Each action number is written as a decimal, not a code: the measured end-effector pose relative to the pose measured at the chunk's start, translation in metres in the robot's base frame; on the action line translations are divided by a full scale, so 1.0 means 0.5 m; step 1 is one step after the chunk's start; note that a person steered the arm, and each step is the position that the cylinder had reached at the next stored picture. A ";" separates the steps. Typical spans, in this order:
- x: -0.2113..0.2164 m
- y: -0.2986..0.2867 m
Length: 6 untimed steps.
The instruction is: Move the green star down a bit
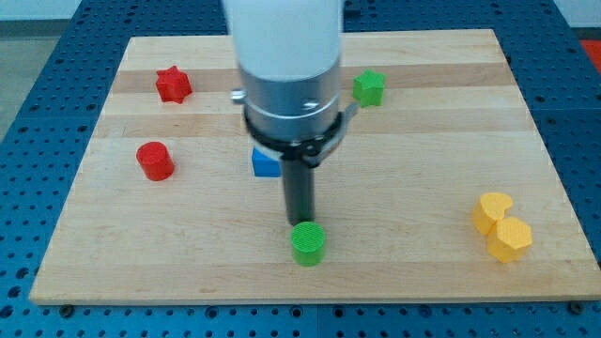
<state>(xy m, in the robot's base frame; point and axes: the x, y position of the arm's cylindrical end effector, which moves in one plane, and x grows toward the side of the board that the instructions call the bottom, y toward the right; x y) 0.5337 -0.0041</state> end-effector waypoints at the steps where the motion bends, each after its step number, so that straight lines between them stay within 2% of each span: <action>1: 0.008 0.094; 2: -0.012 0.182; 4: -0.329 0.215; 5: -0.368 0.250; 6: -0.357 0.291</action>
<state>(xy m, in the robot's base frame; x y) 0.3552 0.1416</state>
